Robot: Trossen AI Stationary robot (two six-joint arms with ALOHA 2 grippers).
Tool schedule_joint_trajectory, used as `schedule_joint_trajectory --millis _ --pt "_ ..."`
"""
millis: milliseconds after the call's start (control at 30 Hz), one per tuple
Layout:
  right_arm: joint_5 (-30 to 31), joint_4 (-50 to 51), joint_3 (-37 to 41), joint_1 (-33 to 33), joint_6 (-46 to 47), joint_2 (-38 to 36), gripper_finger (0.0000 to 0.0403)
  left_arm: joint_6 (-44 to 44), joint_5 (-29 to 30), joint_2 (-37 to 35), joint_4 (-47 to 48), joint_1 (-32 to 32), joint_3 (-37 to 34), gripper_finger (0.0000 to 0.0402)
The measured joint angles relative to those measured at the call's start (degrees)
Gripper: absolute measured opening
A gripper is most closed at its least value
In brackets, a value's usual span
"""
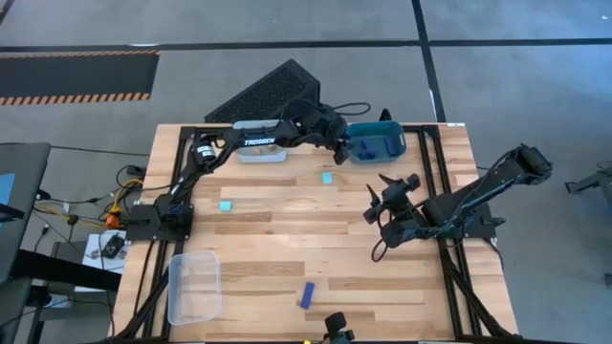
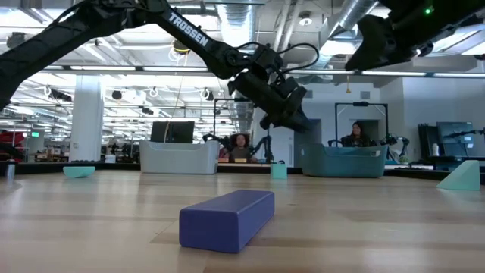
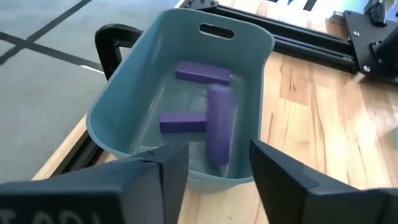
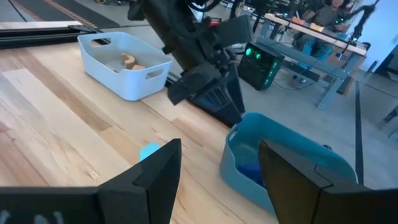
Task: Sort & place blocks by color
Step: Put the violet block into the blue bin
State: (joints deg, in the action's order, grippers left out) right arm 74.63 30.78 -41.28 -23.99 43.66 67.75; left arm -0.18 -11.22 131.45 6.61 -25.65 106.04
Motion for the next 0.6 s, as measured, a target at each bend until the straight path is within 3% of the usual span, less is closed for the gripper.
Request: schedule_joint_trajectory --millis 200,367,467,600 --pt "-1.4 5.13 0.0 0.19 6.91 0.0 0.0234 3.07 1.94 -1.91 1.7 0.0 0.0 0.0184" --pt "-9.63 14.78 0.0 3.13 17.43 0.0 0.0234 8.16 6.72 -7.15 8.78 0.56 -0.61 0.0176" --pt "-11.51 16.71 1.94 5.3 21.79 -0.02 0.0234 9.18 6.17 -12.77 7.14 1.52 -6.69 0.0169" --pt "-14.54 10.71 6.17 7.76 20.11 0.0 0.0234 9.11 5.51 -23.47 -3.59 2.89 -23.58 0.0161"
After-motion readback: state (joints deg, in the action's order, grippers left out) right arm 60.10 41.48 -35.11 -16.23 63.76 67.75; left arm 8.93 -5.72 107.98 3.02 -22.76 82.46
